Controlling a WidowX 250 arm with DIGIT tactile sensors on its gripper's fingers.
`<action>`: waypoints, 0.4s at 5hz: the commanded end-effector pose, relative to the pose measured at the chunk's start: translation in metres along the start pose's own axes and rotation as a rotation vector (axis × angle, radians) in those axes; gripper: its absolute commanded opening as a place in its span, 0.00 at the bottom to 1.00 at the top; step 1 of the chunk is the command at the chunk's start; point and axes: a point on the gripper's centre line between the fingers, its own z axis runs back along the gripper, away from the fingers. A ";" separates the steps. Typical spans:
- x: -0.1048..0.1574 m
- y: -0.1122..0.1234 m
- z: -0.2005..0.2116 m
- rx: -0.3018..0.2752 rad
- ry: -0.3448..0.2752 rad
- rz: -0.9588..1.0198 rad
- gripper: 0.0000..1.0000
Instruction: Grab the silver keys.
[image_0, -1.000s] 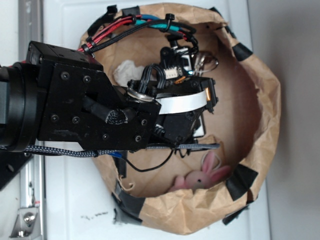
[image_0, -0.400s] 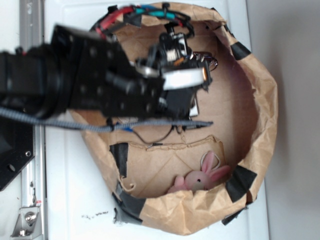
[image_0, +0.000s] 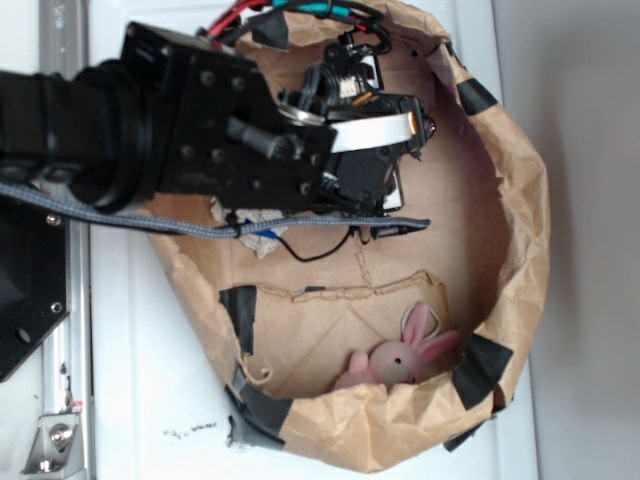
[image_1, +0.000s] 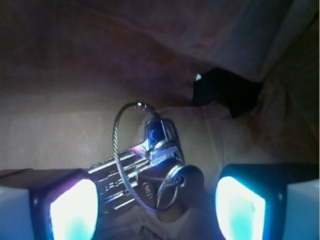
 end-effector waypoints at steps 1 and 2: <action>0.027 0.012 -0.004 0.038 -0.065 0.082 1.00; 0.031 0.008 -0.004 0.033 -0.061 0.120 0.17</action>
